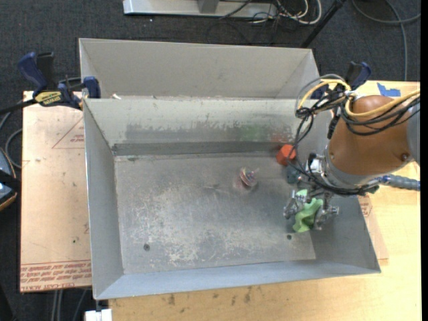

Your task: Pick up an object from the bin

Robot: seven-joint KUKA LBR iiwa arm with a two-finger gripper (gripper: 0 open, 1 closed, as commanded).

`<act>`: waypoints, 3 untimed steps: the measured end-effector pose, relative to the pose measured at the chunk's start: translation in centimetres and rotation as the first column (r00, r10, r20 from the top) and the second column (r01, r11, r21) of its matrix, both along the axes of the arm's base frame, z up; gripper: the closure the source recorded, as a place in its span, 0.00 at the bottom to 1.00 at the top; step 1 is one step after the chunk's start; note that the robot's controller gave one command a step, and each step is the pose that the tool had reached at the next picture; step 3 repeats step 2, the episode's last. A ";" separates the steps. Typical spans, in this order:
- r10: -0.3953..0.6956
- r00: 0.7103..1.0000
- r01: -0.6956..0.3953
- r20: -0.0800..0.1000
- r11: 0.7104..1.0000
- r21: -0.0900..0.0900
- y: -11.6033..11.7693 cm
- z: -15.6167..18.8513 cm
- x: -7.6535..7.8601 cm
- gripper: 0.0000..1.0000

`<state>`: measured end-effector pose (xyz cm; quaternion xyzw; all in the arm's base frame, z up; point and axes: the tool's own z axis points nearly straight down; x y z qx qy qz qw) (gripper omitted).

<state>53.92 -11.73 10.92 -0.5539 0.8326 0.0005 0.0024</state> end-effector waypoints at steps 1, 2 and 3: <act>-0.002 1.000 0.002 0.000 1.000 -0.001 0.1 1.1 0.1 1.00; -0.005 1.000 0.005 0.000 1.000 -0.001 0.3 2.8 0.2 1.00; -0.005 1.000 0.005 0.000 1.000 -0.001 0.3 2.8 0.2 1.00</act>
Offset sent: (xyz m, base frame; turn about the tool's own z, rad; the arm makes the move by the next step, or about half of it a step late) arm -0.0001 0.0000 0.0110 0.0000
